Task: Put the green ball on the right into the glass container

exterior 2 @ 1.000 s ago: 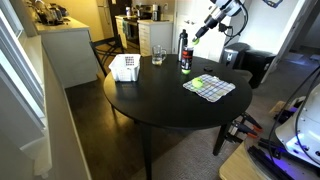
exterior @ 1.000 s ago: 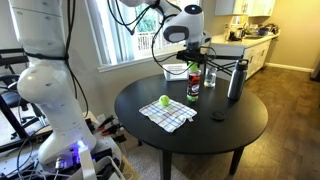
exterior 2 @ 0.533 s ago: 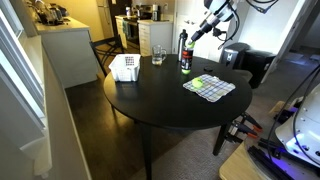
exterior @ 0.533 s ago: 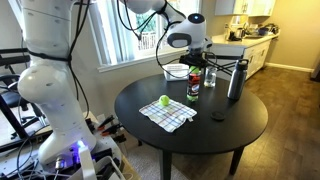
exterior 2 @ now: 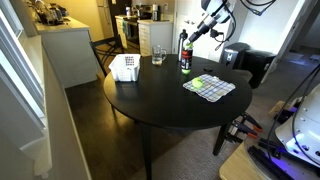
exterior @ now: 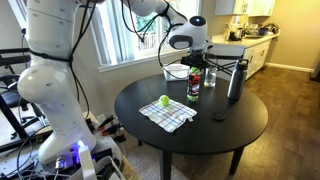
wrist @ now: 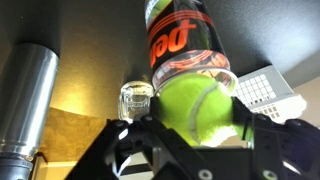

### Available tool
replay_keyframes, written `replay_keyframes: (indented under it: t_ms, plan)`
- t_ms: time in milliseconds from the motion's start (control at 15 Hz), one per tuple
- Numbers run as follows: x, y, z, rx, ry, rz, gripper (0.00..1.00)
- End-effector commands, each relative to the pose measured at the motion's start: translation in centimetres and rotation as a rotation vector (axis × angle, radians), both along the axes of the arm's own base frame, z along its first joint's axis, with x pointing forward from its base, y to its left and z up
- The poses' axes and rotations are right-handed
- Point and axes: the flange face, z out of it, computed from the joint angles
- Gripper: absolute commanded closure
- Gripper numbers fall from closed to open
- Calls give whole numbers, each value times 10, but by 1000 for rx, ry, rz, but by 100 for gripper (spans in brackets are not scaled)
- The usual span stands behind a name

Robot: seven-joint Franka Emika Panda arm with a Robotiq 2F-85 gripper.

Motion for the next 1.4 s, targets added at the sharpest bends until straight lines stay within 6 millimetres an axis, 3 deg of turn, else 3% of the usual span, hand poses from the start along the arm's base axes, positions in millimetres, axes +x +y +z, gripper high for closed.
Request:
replay_keyframes:
  t_ms: [0, 200, 1333]
  plan:
    - [2, 1, 0, 1, -28, 12, 8]
    - [2, 2, 0, 6, -27, 11, 0]
    - [-5, 7, 8, 8, -37, 24, 0]
